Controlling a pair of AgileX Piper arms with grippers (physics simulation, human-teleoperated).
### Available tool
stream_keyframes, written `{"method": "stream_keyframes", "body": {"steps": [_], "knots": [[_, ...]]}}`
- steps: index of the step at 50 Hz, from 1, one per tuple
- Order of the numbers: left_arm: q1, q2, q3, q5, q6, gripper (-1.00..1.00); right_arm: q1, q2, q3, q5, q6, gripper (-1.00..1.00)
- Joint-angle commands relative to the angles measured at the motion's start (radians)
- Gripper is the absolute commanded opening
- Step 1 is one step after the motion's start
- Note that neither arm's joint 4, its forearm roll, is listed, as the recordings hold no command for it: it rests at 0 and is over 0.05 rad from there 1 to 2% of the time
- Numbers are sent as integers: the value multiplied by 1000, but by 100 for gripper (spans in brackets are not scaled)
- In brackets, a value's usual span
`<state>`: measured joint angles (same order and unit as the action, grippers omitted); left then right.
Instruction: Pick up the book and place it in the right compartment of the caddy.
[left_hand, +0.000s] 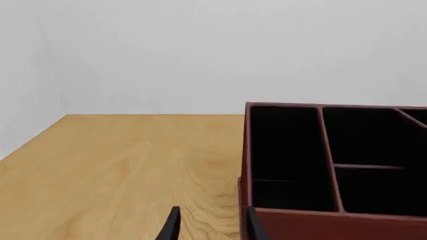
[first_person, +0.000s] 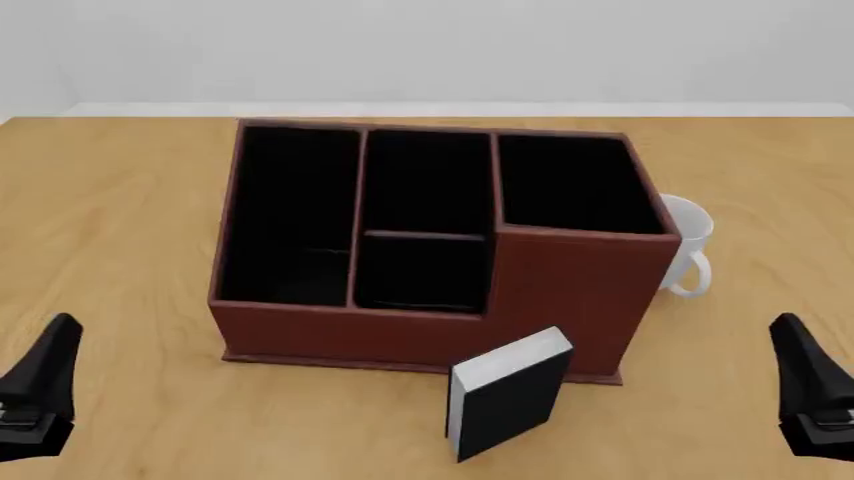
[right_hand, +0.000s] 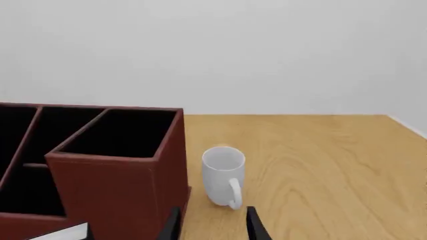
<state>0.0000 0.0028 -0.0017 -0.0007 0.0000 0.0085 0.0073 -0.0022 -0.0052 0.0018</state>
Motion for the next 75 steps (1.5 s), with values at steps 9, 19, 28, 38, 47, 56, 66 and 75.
{"method": "stream_keyframes", "body": {"steps": [9, 19, 28, 38, 47, 56, 66, 75], "knots": [[0, 4, -3, -1, 0, 100, -53, -4, -72, 64, -43, 100], [0, 4, -3, -1, 0, 100, 90, 223, -219, 119, -221, 100], [0, 4, -3, -1, 0, 100, 156, 330, -353, 189, -398, 100], [0, 4, -3, -1, 0, 100, 238, 447, -435, 228, -582, 100], [0, 4, -3, -1, 0, 100, 388, 569, -561, 326, -669, 100], [0, 4, -3, -1, 0, 100, 509, 683, -719, 460, -680, 100], [0, 4, -3, -1, 0, 100, 631, 828, -876, 645, -709, 100], [0, 4, -3, -1, 0, 100, 673, 959, -1008, 820, -729, 100]]}}
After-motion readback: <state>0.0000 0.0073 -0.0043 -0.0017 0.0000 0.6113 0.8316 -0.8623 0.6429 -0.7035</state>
